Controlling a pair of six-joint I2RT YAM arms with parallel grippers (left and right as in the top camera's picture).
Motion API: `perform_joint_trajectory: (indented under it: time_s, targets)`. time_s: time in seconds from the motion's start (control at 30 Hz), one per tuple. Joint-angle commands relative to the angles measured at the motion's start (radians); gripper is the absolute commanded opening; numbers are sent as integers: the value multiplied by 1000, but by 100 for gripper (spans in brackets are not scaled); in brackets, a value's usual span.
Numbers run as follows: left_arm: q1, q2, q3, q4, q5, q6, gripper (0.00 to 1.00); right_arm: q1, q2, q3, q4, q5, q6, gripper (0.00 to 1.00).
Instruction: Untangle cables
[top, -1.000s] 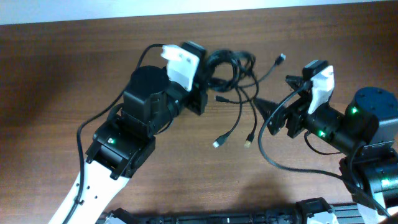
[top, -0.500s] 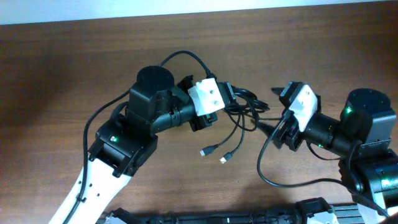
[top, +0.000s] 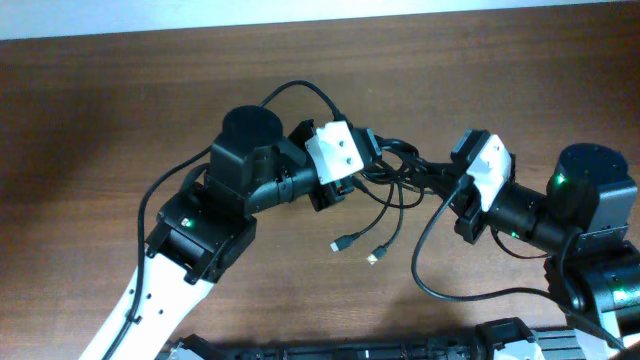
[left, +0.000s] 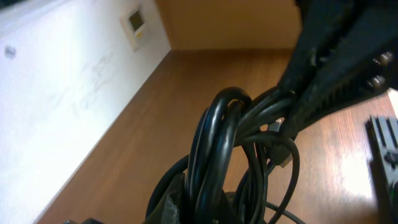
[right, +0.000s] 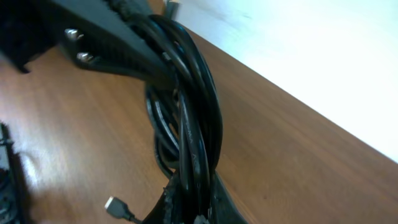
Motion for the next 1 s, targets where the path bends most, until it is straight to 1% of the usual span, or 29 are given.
perform_joint_trajectory:
  time_s: [0.0, 0.07, 0.13, 0.27, 0.37, 0.4, 0.5, 0.57, 0.6, 0.7, 0.73, 0.77, 0.8, 0.83, 0.87, 0.9, 0.93, 0.97]
  targets:
    - [11, -13, 23, 19, -196, -196, 0, -8, 0, 1, -6, 235, 168, 4]
    - [11, -16, 23, 34, -198, -248, 0, -8, 0, 1, -7, 323, 236, 4]
    - [11, -25, 23, 40, -197, -249, 1, -8, 0, 1, -7, 362, 267, 4]
    - [11, -60, 23, 49, -198, -248, 1, -8, 0, 1, -8, 364, 268, 4]
    - [11, -78, 23, 45, -211, -249, 0, -8, 0, 1, -11, 451, 346, 4]
    - [11, -81, 23, 41, -246, -265, 0, -8, 0, 1, -12, 467, 359, 4]
    - [11, -85, 23, 32, -409, -380, 0, -8, 0, 1, -26, 504, 378, 4]
    - [11, -86, 23, 11, -512, -443, 0, -8, 0, 1, -39, 560, 422, 4]
    - [11, -86, 23, 3, -538, -458, 0, -8, 0, 1, -40, 571, 428, 4]
    - [11, -87, 23, 0, -542, -459, 0, -8, 0, 1, -40, 562, 428, 4]
    - [11, -87, 23, 0, -542, -462, 0, -8, 0, 1, -39, 518, 426, 4]
    - [11, -87, 23, 0, -543, -494, 0, -8, 0, 1, -36, 466, 425, 4]
    - [11, -87, 23, 0, -543, -520, 0, -8, 0, 1, -32, 403, 423, 9]
    - [11, -87, 23, 3, -543, -551, 0, -8, 0, 1, -30, 356, 423, 25]
    - [11, -87, 23, 5, -543, -585, 0, -8, 0, 1, -29, 324, 423, 38]
    - [11, -86, 23, 7, -542, -676, 0, -8, 0, 1, -24, 263, 423, 60]
    - [11, -86, 23, 7, -542, -736, 0, -8, 0, 1, -19, 232, 424, 74]
    - [11, -84, 23, 8, -542, -821, 0, -8, 0, 1, -8, 193, 424, 83]
